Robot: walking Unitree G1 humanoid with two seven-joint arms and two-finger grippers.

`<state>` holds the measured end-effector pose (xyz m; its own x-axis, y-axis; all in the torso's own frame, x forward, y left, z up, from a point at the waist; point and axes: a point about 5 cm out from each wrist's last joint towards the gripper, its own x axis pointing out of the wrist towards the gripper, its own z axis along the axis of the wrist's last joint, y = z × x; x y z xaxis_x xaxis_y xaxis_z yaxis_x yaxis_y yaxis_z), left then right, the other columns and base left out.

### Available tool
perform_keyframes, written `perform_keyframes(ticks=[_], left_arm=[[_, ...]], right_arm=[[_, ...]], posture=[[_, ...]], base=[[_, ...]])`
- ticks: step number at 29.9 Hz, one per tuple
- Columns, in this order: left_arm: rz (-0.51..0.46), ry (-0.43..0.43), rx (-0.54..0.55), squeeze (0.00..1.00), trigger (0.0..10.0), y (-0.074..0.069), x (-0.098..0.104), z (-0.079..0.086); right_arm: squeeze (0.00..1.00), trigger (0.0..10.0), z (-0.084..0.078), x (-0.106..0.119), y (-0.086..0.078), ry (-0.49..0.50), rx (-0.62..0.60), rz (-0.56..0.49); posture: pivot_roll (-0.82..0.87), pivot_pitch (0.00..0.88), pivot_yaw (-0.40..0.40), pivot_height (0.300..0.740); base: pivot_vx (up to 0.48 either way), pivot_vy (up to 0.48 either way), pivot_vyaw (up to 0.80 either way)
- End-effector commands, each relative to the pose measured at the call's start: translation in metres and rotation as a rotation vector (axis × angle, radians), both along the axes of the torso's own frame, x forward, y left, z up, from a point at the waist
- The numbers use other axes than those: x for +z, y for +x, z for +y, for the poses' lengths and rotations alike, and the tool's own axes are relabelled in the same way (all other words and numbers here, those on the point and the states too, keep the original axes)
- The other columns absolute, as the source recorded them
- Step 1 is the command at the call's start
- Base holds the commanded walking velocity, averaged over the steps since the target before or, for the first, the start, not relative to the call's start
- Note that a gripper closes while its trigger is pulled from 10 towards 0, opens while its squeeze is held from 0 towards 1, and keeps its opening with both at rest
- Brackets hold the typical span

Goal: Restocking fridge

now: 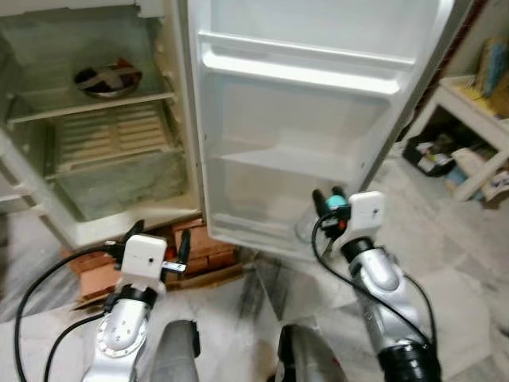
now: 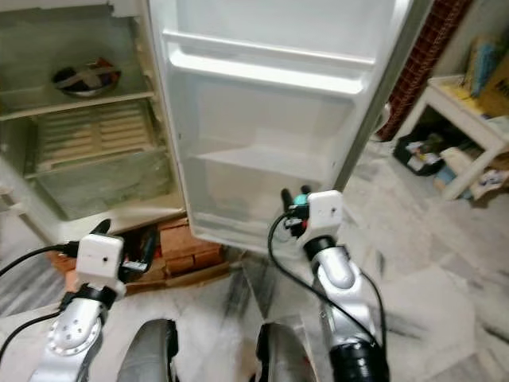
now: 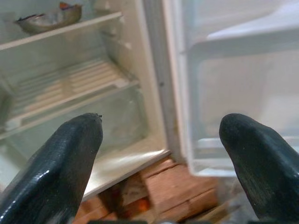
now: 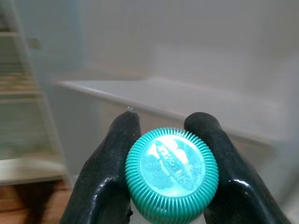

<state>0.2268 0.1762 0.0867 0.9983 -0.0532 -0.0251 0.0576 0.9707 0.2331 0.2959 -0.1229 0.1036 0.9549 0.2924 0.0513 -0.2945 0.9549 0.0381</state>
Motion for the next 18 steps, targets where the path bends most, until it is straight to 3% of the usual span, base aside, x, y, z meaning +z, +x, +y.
perform_keyframes(ticks=[1, 18], left_arm=[[-0.002, -0.011, -0.012, 0.0, 10.0, 0.0011, 0.0005, -0.006], [-0.006, -0.017, -0.021, 0.0, 10.0, 0.0056, 0.0021, -0.0075]], right_arm=[[0.0, 10.0, -0.0098, 0.0072, 0.0029, -0.013, -0.03, -0.035], [0.0, 10.0, -0.0115, 0.0065, 0.0051, -0.021, -0.043, -0.038]], posture=[[0.08, 0.087, -0.055, 0.617], [0.08, 0.094, -0.053, 0.617]], base=[[0.311, 0.0, 0.0], [0.443, 0.0, 0.0]])
